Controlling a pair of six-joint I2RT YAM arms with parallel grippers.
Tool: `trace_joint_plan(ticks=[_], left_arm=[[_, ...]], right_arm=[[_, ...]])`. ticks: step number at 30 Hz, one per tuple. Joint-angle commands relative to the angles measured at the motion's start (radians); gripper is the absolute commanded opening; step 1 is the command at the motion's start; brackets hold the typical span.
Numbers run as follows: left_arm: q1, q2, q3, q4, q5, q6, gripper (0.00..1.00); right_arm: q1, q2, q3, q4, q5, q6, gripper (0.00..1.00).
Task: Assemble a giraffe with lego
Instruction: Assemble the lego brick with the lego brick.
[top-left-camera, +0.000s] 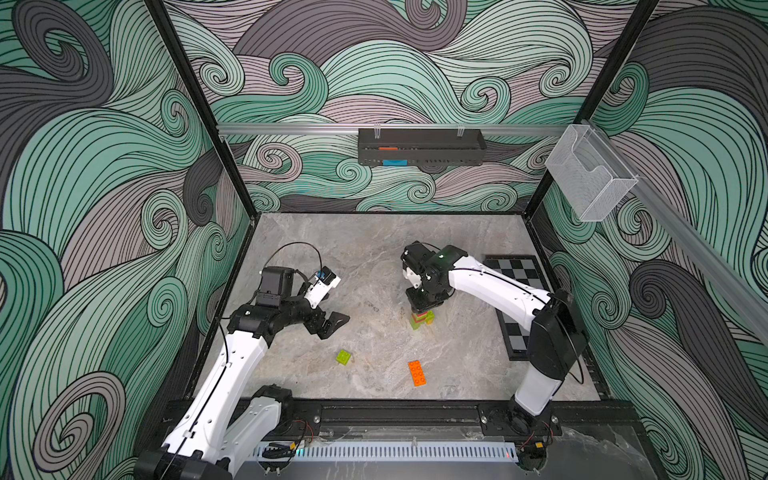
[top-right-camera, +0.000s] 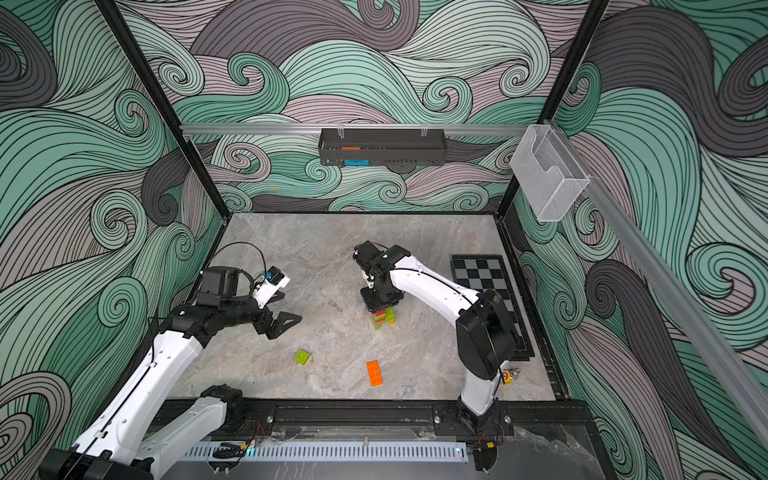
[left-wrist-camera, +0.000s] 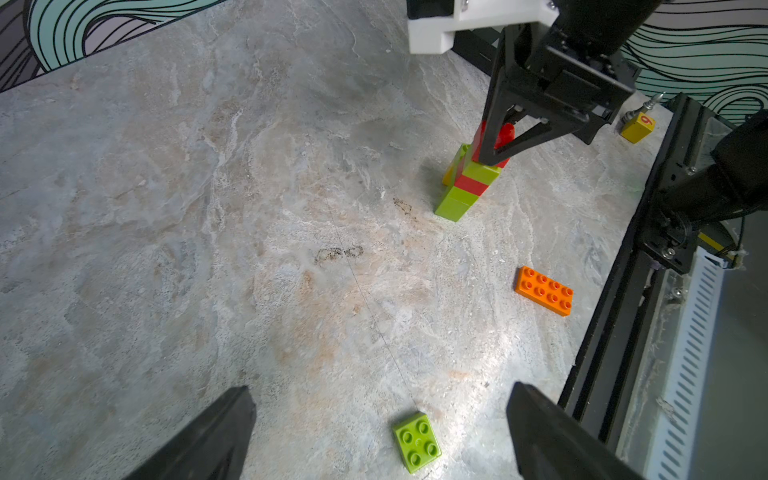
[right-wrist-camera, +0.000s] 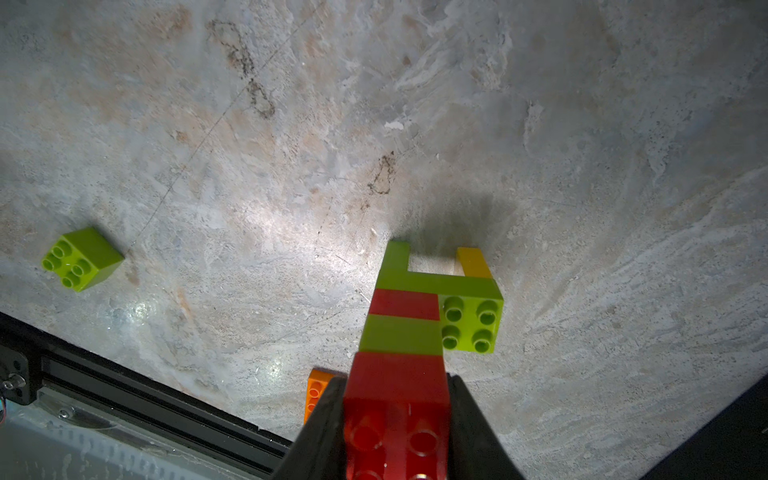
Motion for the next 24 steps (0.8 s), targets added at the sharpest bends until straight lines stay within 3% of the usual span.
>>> trace_joint_plan(ticks=[1, 9, 15, 24], left_arm=[[0.003, 0.002, 0.006, -0.004, 0.018, 0.01, 0.99], [0.002, 0.0, 0.004, -0.006, 0.013, 0.012, 0.99], [0.001, 0.002, 0.003, -0.004, 0.013, 0.013, 0.99], [0.001, 0.007, 0.001, -0.001, 0.015, 0.012, 0.99]], right_arm=[[-0.004, 0.023, -0.057, 0.001, 0.008, 0.001, 0.27], [-0.005, -0.002, -0.258, 0.235, 0.062, 0.035, 0.17], [-0.003, 0.008, -0.325, 0.254, 0.045, 0.036, 0.16], [-0.002, -0.103, -0.338, 0.256, 0.036, 0.056, 0.17]])
